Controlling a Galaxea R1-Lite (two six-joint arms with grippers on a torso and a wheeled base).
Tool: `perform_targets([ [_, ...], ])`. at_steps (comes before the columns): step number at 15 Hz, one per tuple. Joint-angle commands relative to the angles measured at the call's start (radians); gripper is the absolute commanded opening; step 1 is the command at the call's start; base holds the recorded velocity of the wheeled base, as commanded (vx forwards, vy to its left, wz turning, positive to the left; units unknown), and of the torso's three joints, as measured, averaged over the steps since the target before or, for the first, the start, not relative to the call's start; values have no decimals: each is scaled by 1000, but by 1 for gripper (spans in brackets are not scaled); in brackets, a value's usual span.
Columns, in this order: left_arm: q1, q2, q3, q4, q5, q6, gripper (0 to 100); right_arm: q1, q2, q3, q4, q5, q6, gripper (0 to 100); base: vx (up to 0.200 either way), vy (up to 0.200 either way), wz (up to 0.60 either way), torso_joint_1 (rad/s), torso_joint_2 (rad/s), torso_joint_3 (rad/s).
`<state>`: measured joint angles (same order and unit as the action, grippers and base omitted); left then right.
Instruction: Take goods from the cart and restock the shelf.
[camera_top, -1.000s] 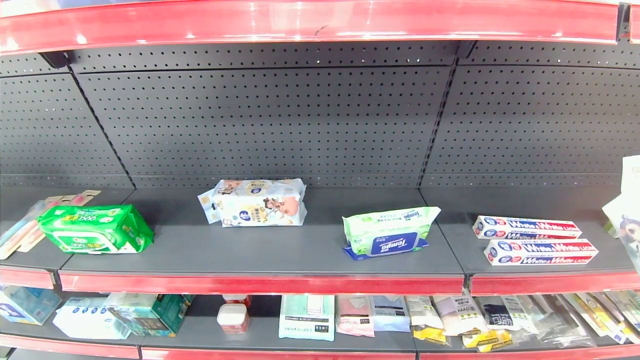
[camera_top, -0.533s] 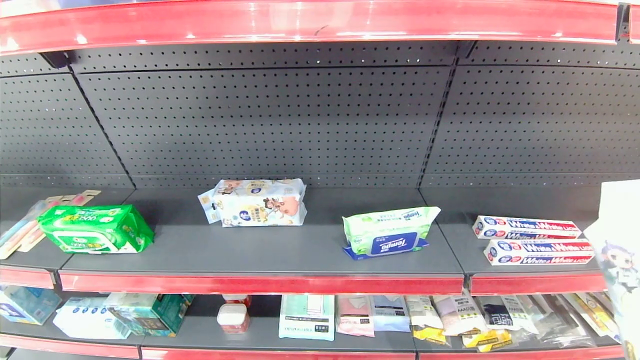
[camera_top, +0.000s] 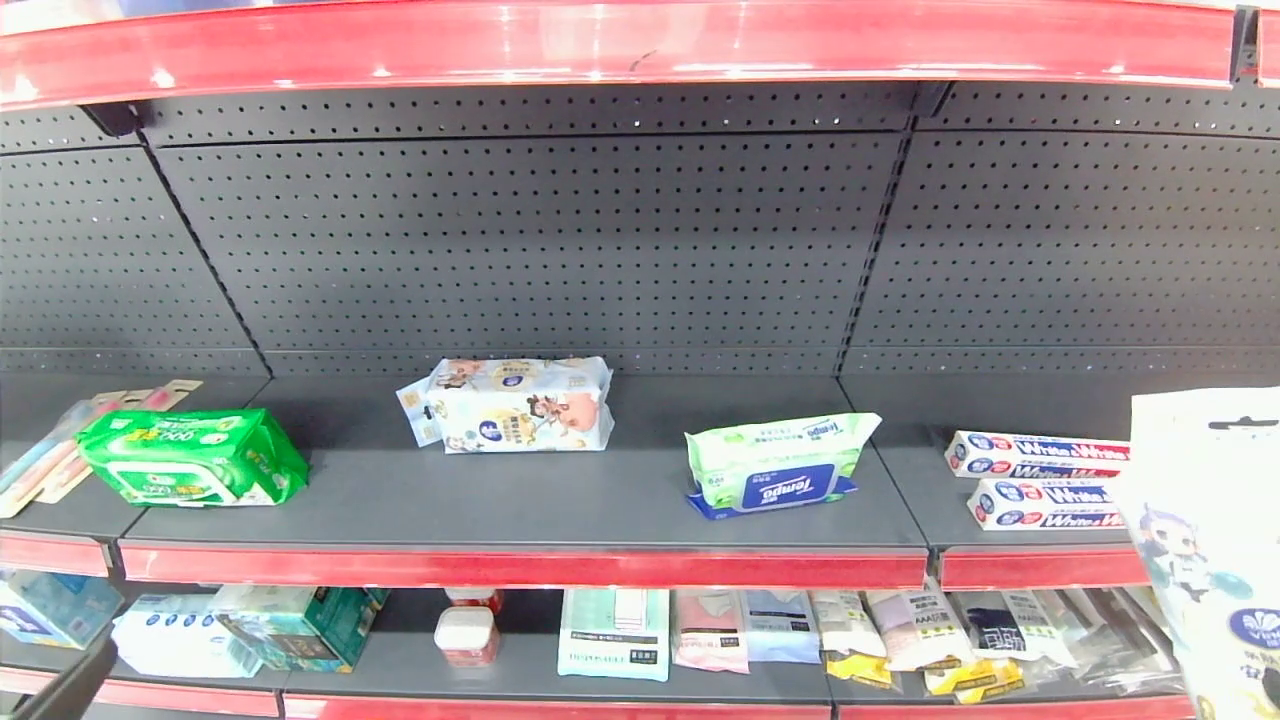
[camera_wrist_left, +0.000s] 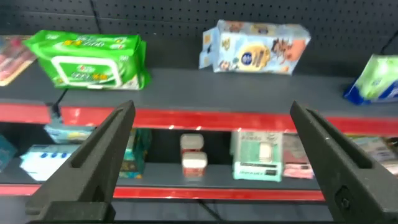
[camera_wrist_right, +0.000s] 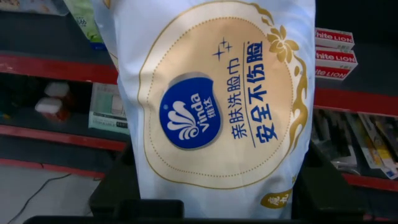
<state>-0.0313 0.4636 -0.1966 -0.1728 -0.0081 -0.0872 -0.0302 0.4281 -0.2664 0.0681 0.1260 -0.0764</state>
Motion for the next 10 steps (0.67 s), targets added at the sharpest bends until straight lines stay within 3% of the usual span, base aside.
perform_targets([
  [1, 7, 538, -103, -252, 10, -22, 100, 0, 77, -16, -16, 0, -11, 0, 0, 0, 0, 0, 0, 0],
  [2, 19, 590, -109, -272, 36, 9, 100, 0, 86, -28, -17, 0, -11, 0, 0, 0, 0, 0, 0, 0],
  [3, 77, 705, -118, -286, 57, 84, 100, 0, 120, -59, -17, 1, -11, 0, 0, 0, 0, 0, 0, 0],
  [4, 108, 747, -121, -303, -24, 129, 100, 0, 139, -76, -17, 1, -10, 0, 0, 0, 0, 0, 0, 0],
  [5, 120, 768, -127, -312, -84, 149, 100, 0, 147, -82, -17, 1, -10, 0, 0, 0, 0, 0, 0, 0],
  [6, 156, 846, -138, -333, -208, 221, 100, 0, 167, -100, -17, 1, -10, 0, 0, 0, 0, 0, 0, 0],
  [7, 202, 963, -155, -384, -326, 317, 100, 0, 181, -114, -17, 1, -6, 0, 0, 0, 0, 0, 0, 0],
  [8, 218, 1011, -168, -418, -375, 339, 100, 0, 186, -117, -17, 1, -6, 0, 0, 0, 0, 0, 0, 0],
  [9, 258, 1127, -213, -536, -477, 388, 100, 0, 190, -117, -17, 1, -6, 0, 0, 0, 0, 0, 0, 0],
  [10, 263, 1201, -257, -597, -527, 405, 100, 0, 193, -116, -17, 1, -6, 0, 0, 0, 0, 0, 0, 0],
])
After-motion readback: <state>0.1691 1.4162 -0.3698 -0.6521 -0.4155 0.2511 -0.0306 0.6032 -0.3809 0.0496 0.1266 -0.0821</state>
